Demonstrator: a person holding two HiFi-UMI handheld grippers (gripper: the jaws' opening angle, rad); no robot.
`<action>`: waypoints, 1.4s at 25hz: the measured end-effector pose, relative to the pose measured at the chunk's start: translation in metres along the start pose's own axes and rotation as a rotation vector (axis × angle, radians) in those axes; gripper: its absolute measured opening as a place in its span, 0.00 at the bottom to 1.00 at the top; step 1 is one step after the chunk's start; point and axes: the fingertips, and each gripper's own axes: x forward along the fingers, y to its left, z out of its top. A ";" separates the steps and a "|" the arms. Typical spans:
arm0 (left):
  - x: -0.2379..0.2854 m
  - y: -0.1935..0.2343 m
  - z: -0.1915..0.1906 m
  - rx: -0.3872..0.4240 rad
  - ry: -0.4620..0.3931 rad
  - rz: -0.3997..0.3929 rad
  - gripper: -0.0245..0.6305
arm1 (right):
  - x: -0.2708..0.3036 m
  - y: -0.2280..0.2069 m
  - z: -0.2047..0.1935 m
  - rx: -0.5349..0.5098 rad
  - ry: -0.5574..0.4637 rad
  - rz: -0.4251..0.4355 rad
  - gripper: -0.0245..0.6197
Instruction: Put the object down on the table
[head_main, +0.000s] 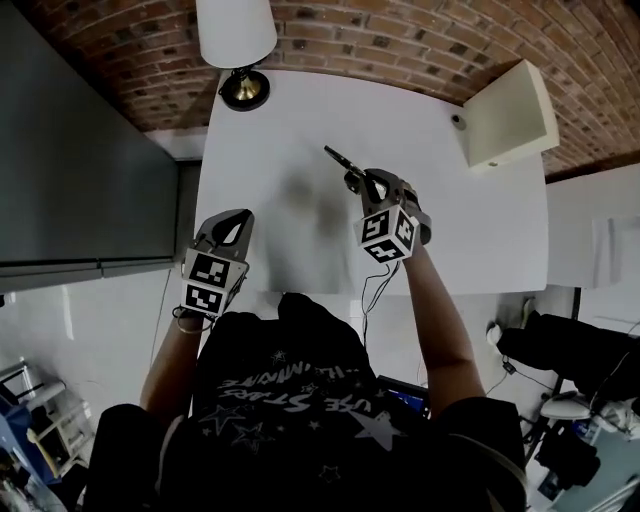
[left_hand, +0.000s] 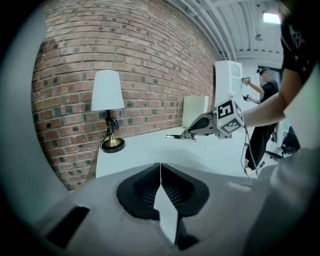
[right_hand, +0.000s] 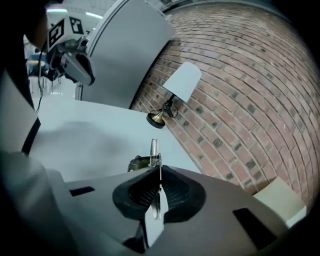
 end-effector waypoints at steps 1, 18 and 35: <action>0.002 0.002 -0.001 -0.003 0.006 0.011 0.07 | 0.008 -0.002 -0.002 -0.041 0.002 0.004 0.06; 0.036 0.018 -0.005 -0.070 0.072 0.069 0.07 | 0.093 -0.006 -0.028 -0.496 -0.036 0.042 0.06; 0.033 0.010 -0.012 -0.083 0.082 0.081 0.07 | 0.105 0.006 -0.041 -0.530 -0.057 0.020 0.06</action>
